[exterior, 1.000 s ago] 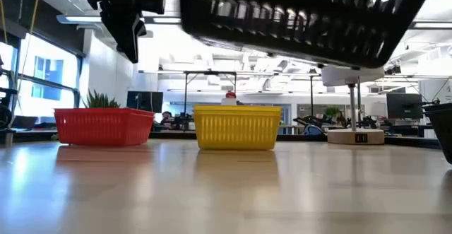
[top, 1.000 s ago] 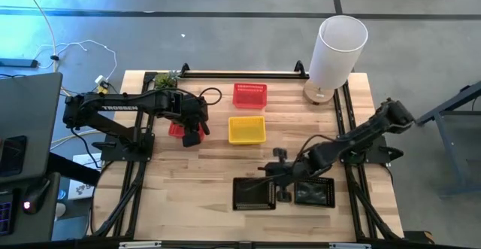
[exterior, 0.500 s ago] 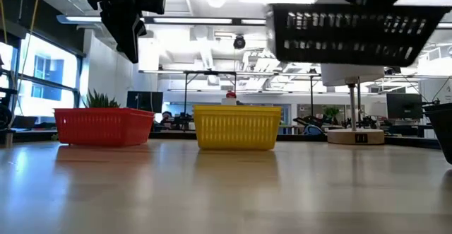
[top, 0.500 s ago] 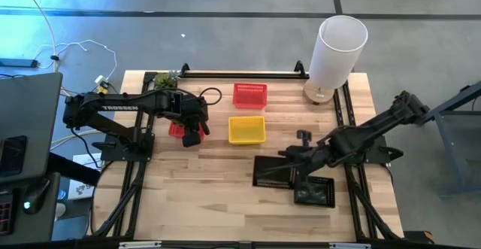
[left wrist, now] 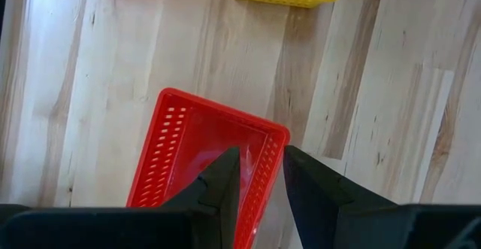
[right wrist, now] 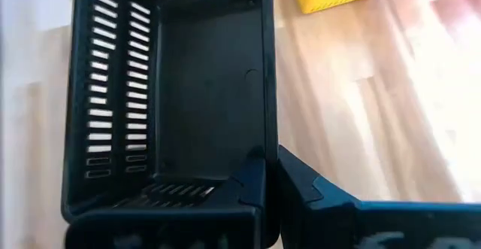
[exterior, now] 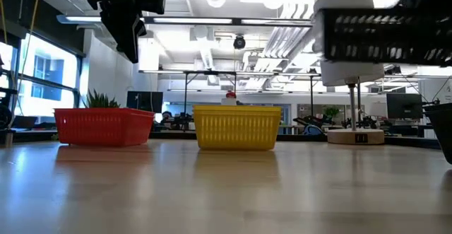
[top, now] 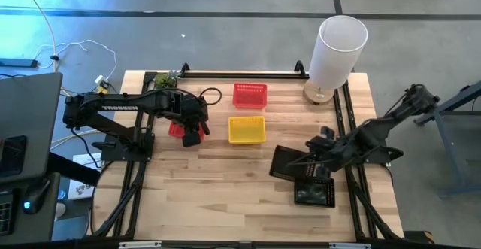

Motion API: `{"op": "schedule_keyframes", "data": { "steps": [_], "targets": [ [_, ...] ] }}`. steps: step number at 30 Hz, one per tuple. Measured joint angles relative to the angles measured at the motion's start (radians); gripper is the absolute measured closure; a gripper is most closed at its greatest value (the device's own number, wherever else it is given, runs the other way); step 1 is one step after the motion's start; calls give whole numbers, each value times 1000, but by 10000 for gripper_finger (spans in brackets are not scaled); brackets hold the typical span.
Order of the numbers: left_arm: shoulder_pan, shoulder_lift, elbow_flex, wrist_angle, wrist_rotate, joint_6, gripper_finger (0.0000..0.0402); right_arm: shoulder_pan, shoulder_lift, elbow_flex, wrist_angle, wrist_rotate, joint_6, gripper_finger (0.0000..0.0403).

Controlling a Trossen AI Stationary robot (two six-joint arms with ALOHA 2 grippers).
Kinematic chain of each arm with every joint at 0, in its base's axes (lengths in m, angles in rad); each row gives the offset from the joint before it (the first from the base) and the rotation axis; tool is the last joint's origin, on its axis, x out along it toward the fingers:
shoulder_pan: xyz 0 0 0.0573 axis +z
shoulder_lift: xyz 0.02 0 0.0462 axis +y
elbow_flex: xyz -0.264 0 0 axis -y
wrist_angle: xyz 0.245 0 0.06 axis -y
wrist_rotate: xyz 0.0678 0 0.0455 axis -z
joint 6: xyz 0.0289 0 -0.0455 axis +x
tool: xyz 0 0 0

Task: Stack baskets by color
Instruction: Stack the left black bin on the stacked black bin

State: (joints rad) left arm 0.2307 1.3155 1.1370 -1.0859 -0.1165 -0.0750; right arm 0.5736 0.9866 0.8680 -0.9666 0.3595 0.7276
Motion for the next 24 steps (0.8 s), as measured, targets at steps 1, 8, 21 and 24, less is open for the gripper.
{"op": "schedule_keyframes", "data": {
  "steps": [1, 8, 21, 24],
  "targets": [
    [0, 0, 0, 0, 0, 0, 312, 5, -22, -8, -1, -17, 7, 403],
    [0, 0, 0, 0, 0, -1, 312, 33, -160, -49, -3, -115, 39, 403],
    [0, 0, 0, 0, 1, -4, 312, 174, -296, -272, 112, -152, 241, 403],
    [0, 0, 0, 0, 1, -4, 312, 207, -307, -292, 154, -168, 254, 403]
  ]
}}
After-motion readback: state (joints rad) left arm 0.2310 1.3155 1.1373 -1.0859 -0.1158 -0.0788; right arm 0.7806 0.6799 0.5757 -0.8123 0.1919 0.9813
